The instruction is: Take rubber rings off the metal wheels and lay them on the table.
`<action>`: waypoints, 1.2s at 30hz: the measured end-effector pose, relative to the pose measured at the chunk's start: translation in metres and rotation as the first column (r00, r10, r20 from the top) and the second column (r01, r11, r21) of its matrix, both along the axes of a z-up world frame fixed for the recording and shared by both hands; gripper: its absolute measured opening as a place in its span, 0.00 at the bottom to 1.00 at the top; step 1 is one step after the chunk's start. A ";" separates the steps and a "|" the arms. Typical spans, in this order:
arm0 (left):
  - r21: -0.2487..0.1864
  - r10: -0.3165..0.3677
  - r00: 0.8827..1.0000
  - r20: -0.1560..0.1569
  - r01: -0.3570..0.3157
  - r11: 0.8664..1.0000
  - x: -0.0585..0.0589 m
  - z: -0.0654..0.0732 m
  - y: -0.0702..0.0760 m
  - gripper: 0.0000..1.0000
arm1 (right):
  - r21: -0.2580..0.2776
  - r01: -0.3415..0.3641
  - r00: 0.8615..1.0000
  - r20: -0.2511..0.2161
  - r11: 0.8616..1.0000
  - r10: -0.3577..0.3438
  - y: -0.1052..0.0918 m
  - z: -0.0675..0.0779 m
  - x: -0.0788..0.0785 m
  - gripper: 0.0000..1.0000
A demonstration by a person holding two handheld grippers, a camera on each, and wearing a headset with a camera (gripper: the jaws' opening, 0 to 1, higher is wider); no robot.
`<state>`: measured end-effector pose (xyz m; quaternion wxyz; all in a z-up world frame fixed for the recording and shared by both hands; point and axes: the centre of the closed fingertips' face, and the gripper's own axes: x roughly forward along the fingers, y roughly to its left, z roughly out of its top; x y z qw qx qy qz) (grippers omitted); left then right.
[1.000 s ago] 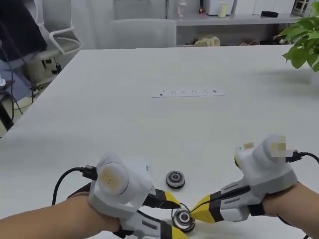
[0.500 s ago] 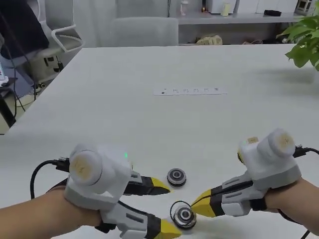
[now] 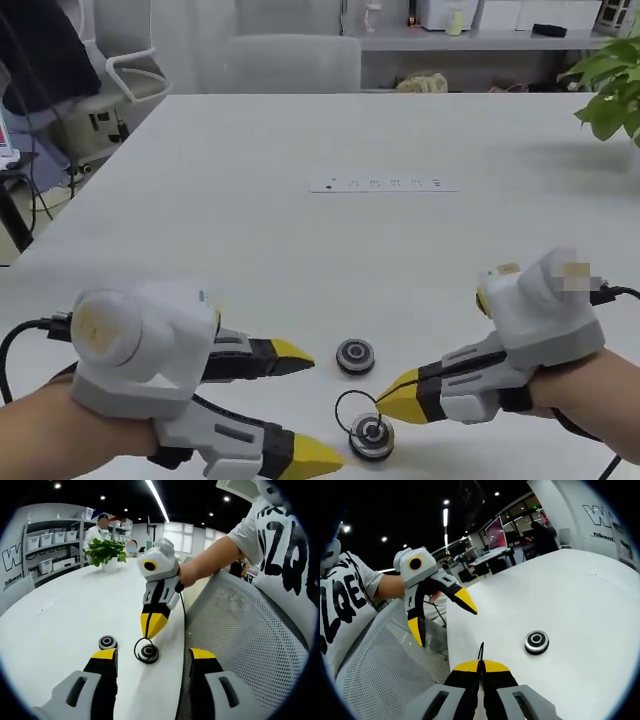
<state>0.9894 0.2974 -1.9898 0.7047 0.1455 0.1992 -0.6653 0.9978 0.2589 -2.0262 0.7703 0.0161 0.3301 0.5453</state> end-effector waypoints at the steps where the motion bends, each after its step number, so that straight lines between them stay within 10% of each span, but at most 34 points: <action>1: -0.004 0.007 1.000 -0.001 -0.007 1.000 0.001 0.001 0.002 0.55 | 0.001 -0.002 1.000 0.000 1.000 0.002 0.002 0.000 0.000 0.00; 36: -0.012 0.142 0.990 0.002 -0.142 0.990 0.010 0.008 0.050 0.61 | -0.045 -0.044 0.999 -0.005 0.998 0.044 0.041 -0.022 0.014 0.00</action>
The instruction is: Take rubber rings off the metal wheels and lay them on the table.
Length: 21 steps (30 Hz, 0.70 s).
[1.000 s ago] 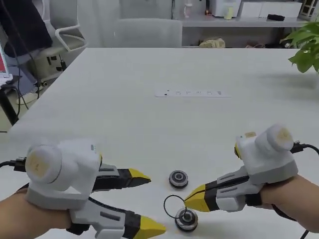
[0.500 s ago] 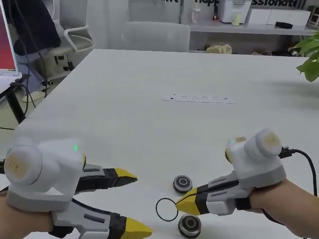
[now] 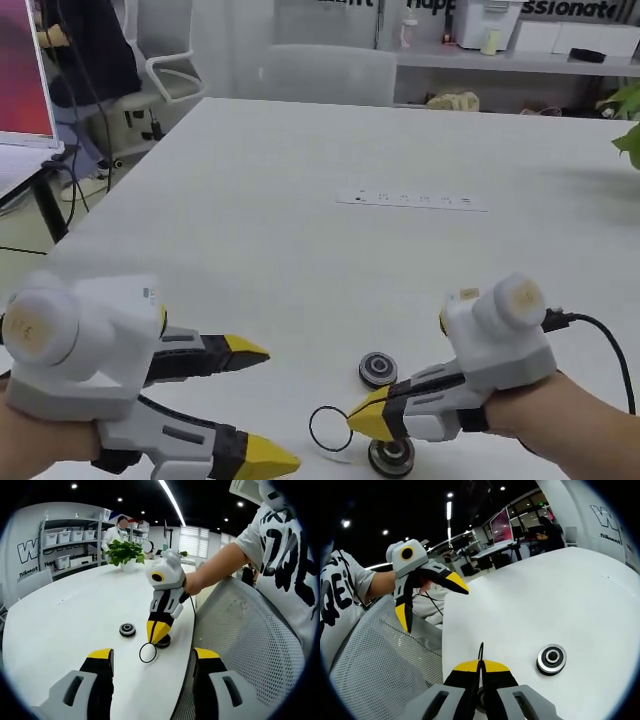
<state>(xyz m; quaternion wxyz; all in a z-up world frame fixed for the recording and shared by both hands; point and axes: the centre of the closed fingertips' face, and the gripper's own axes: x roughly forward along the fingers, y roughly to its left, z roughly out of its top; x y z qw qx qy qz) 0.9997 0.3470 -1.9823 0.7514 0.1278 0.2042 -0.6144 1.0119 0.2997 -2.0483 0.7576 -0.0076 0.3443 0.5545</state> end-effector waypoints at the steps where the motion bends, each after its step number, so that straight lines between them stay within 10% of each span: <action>1: 0.001 0.001 1.000 0.000 -0.001 1.000 0.000 0.000 0.001 0.61 | -0.002 0.001 1.000 -0.002 1.000 -0.001 0.000 -0.001 0.000 0.00; 21: 0.014 0.008 1.000 -0.007 -0.008 1.000 -0.001 -0.004 0.007 0.61 | -0.058 0.008 0.999 0.044 0.998 -0.006 0.004 -0.012 0.009 0.03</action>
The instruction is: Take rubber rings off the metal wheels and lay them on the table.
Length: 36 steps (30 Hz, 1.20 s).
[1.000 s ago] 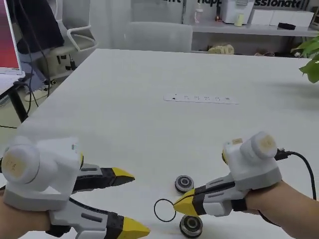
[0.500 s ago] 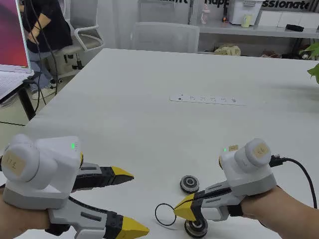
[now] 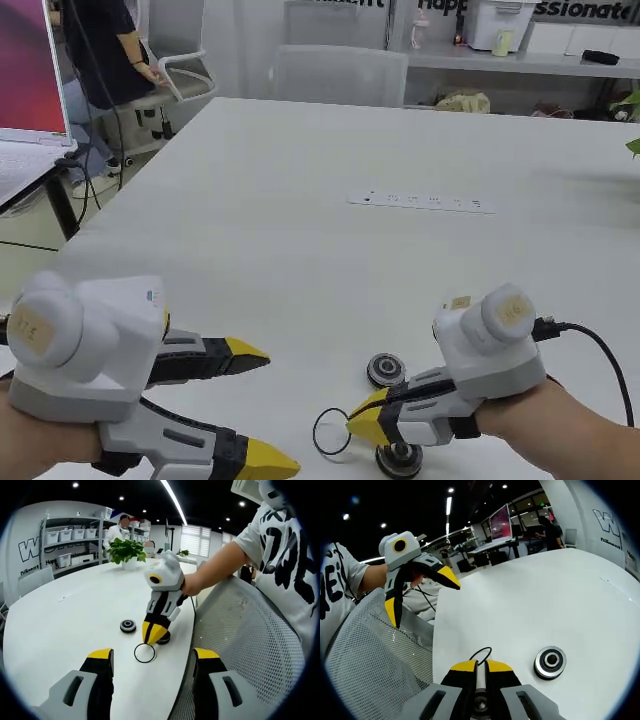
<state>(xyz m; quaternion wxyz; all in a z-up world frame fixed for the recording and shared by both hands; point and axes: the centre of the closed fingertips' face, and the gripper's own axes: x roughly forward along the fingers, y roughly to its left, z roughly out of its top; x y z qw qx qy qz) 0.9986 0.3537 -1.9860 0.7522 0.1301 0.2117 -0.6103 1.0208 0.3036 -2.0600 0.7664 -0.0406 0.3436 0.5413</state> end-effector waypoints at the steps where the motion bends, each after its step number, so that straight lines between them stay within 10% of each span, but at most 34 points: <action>1: 0.001 -0.002 1.000 0.000 0.002 1.000 0.000 0.000 0.000 0.61 | -0.003 -0.001 1.000 0.002 1.000 0.001 0.000 0.000 0.000 0.04; 36: 0.008 -0.059 0.998 0.012 0.059 0.998 0.003 0.007 -0.027 0.60 | 0.051 0.072 0.996 0.044 0.996 -0.074 -0.038 0.031 -0.006 0.16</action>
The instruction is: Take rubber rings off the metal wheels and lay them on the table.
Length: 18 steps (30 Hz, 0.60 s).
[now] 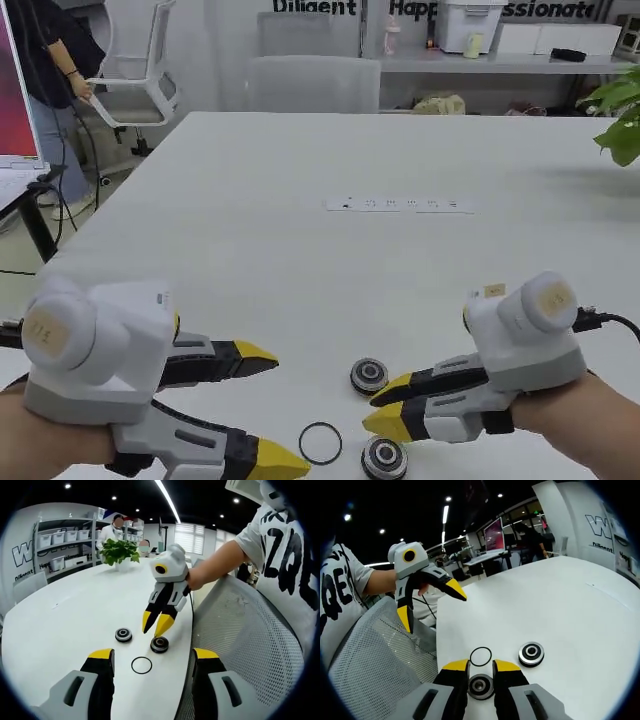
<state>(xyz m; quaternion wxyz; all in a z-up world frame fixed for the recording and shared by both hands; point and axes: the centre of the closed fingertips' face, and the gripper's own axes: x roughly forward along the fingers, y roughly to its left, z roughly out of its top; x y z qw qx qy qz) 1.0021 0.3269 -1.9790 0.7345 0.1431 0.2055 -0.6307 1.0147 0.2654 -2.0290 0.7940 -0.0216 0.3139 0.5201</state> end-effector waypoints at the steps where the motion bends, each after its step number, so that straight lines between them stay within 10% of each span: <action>1: 0.000 -0.002 1.000 0.000 0.002 1.000 0.001 0.000 -0.002 0.60 | -0.002 0.001 1.000 0.000 1.000 -0.001 -0.002 0.000 -0.001 0.16; 18: -0.003 -0.035 0.999 0.009 0.035 0.999 0.011 0.000 -0.026 0.58 | -0.026 0.011 1.000 -0.005 1.000 -0.011 -0.023 -0.002 -0.010 0.18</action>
